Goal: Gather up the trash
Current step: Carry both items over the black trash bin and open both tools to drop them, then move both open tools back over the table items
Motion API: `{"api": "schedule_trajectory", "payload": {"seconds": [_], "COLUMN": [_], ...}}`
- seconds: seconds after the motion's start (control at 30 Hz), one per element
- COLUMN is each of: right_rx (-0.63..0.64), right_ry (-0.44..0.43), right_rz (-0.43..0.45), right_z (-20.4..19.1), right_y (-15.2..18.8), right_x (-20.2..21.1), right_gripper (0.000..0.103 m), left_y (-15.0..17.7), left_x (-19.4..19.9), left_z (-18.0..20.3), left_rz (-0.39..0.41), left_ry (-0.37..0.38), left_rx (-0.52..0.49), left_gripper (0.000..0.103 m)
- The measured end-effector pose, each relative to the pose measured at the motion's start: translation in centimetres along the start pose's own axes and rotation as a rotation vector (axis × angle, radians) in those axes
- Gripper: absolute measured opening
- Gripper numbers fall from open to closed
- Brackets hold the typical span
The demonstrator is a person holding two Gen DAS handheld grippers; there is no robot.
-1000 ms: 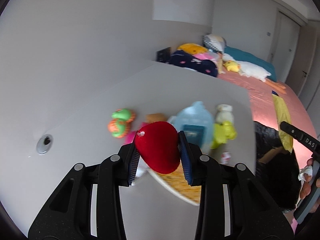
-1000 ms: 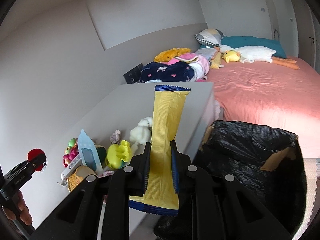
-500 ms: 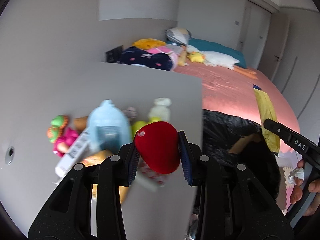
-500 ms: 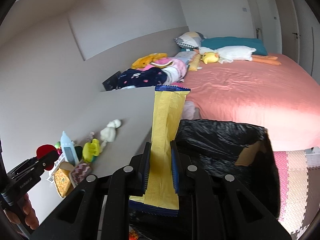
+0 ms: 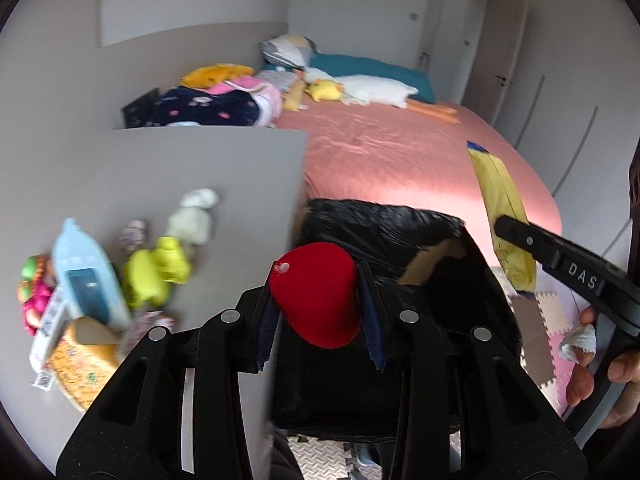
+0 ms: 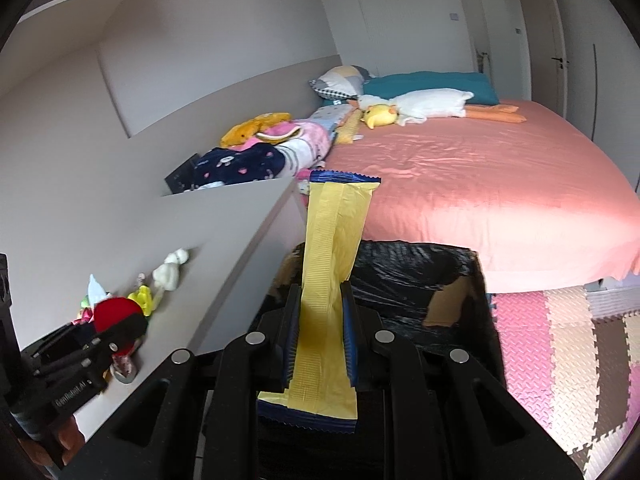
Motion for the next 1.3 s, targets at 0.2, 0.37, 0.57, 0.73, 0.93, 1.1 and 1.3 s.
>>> {"api": "schedule_trajectory", "payload": {"seconds": [0.2,0.37,0.57,0.73,0.93,1.1,1.3], "right_rx": [-0.034,-0.036,-0.034,-0.023,-0.005,0.032,0.072], "right_ry": [0.054,0.084,0.081,0.077,0.064,0.042,0.003], "right_rz": [0.053,0.065,0.055,0.044,0.032,0.014,-0.017], "right_z": [2.3,3.2,3.1,2.6,1.4,-0.6,-3.7], "right_y": [-1.1,-1.4,-1.2,-0.9,-0.7,-0.3,0.5], "right_x": [1.2,1.5,1.0,0.7,0.3,-0.4,-1.8], "right_gripper": [0.075,0.075,0.075,0.075,0.075,0.076,0.076], "left_y": [1.2,1.9,1.9,2.0,2.1,2.1,2.7], "left_x": [-2.0,-3.0,-3.0,-2.7,-1.8,-1.2,-0.3], "left_z": [4.4,5.3,4.8,4.3,3.1,1.1,-2.1], "left_rz": [-0.057,-0.100,-0.085,-0.083,-0.072,-0.063,-0.062], "left_ry": [0.070,0.108,0.087,0.076,0.054,0.026,-0.025], "left_rx": [-0.111,-0.096,-0.098,-0.089,-0.083,-0.059,-0.027], "left_gripper": [0.097,0.097,0.097,0.097,0.097,0.097,0.097]}}
Point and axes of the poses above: each gripper's, at about its wrist camera, not at the fingertips, and x roughly against the way its jaws point, z to its right, y to its underside, the point moved 8 cm from there along -x, roughly the way its jaws point, and after that the axes turned 5 degrees about -y, right-handed, at the moved point
